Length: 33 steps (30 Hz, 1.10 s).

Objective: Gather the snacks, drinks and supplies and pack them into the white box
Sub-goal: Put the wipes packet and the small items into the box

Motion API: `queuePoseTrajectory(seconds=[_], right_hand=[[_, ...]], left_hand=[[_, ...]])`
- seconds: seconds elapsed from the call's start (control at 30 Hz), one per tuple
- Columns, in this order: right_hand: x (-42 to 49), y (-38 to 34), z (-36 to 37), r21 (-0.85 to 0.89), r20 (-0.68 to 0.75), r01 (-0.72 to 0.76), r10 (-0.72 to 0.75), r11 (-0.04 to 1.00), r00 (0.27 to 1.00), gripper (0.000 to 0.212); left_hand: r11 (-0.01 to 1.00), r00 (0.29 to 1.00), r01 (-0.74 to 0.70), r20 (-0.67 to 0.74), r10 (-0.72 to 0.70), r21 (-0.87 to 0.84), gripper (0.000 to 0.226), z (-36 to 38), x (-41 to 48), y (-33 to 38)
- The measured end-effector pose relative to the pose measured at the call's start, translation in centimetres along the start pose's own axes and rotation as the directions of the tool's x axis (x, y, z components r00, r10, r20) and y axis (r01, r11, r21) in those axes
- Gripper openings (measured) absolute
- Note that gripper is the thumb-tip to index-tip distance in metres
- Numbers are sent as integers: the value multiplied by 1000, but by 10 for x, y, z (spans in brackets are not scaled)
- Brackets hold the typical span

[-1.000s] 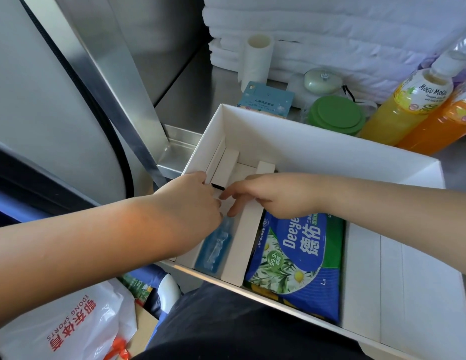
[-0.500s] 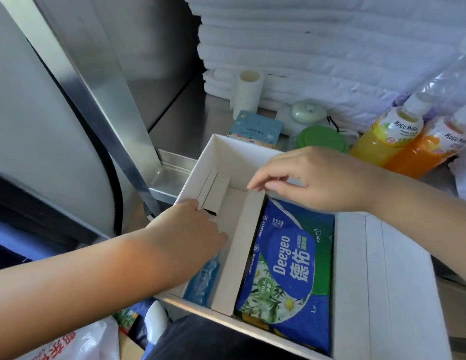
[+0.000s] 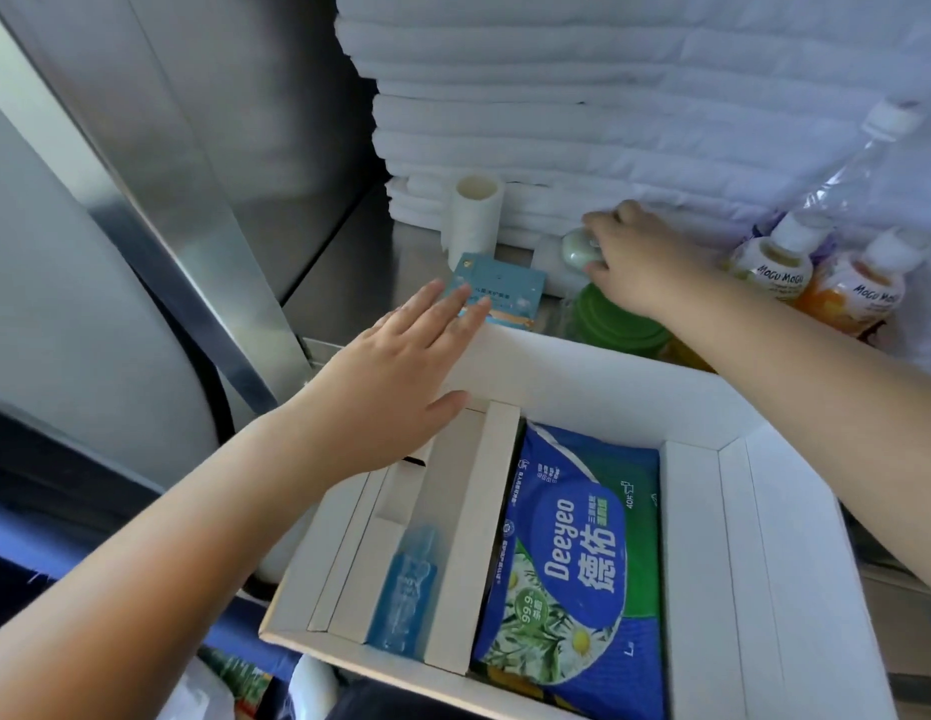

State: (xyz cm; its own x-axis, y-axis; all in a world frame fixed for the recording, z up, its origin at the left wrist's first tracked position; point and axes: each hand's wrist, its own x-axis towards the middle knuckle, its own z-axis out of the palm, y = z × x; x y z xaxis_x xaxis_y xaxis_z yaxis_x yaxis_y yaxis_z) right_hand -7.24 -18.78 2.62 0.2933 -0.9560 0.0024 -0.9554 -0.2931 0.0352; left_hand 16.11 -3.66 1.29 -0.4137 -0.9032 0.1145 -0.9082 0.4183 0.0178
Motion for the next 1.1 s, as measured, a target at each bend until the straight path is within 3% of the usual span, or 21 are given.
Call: queuePoseTrajectory(seconds=[0.13,0.37,0.53,0.63,0.73,0.97,1.1], right_hand=[[3,-1,9,-76,-76,-20,14,997,997,46],[0,1,12,100,-75,13,-5,995,997,48],[-12,-6,-6,164,-316,136,-79,977,946,54],[-37,-16,-18,307,-431,277,-127,911,893,58],[-67,-26,-23,414,-411,348,-168,841,896,59],[-103,-38,-21,203,-376,585,-489,785,787,60],[-102,-44,-14,206,-344,664,-582,719,737,56]], left_hand=[[998,999,-2,-40,4,65,76,3,-2,4],[999,999,29,-19,-29,-29,73,2,-1,4],[993,999,44,-18,-46,-113,70,0,0,5],[980,997,66,-28,-73,-188,70,0,-1,5],[962,992,101,-43,-115,-255,77,-4,-3,6],[970,983,91,-135,-124,-225,78,-16,-5,13],[980,989,43,-129,-69,-193,69,-19,-3,16]])
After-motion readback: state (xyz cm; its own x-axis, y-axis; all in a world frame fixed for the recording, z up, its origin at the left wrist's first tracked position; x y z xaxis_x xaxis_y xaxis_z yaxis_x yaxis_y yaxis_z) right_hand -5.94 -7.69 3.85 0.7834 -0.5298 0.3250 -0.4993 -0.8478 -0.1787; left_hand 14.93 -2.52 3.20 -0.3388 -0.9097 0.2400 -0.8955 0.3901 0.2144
